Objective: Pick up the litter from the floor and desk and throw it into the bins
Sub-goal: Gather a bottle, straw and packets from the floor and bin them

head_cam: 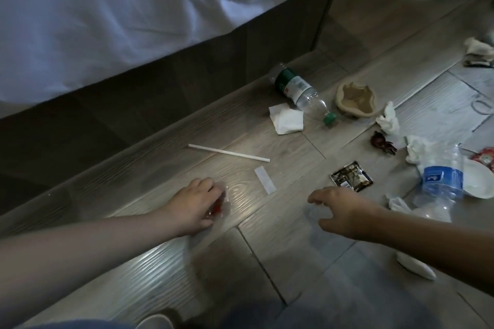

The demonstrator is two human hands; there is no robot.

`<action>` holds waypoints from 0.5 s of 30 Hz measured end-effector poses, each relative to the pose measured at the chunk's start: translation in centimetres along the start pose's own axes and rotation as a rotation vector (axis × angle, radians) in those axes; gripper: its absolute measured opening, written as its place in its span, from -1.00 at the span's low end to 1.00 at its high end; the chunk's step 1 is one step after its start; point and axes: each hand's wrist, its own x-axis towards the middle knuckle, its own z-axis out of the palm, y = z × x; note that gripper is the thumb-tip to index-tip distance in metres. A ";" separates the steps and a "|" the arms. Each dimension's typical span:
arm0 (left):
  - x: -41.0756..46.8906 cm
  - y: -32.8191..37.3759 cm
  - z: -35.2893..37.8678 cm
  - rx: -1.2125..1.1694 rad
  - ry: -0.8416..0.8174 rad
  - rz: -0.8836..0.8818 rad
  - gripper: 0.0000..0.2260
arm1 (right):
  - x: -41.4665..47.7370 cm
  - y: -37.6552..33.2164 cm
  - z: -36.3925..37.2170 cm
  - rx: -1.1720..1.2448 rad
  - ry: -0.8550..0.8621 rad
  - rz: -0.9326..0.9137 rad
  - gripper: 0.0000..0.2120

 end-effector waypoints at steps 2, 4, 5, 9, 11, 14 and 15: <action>1.3 0.6 0.0 0.066 -0.037 0.125 -0.39 | -0.1 0.7 0.4 0.012 -0.003 0.007 -0.49; 2.6 1.3 0.1 0.100 -0.075 0.236 -0.40 | -0.1 1.1 0.7 0.027 0.002 0.012 -0.49; 3.2 1.8 0.0 0.108 -0.091 0.274 -0.41 | -0.1 1.3 0.8 0.033 0.009 0.012 -0.49; 5.7 3.8 -1.1 0.041 -0.091 0.410 -0.34 | -0.1 1.9 1.2 0.068 0.029 0.016 -0.48; 6.6 4.4 -1.7 -0.044 -0.055 0.457 -0.26 | 0.0 2.3 1.3 0.085 0.047 0.029 -0.48; 7.6 4.3 -2.1 -0.043 0.074 0.502 -0.18 | 0.0 2.7 1.4 0.106 0.060 0.047 -0.48; 7.9 4.1 -2.3 -0.008 0.077 0.486 -0.15 | 0.0 2.9 1.5 0.111 0.064 0.052 -0.47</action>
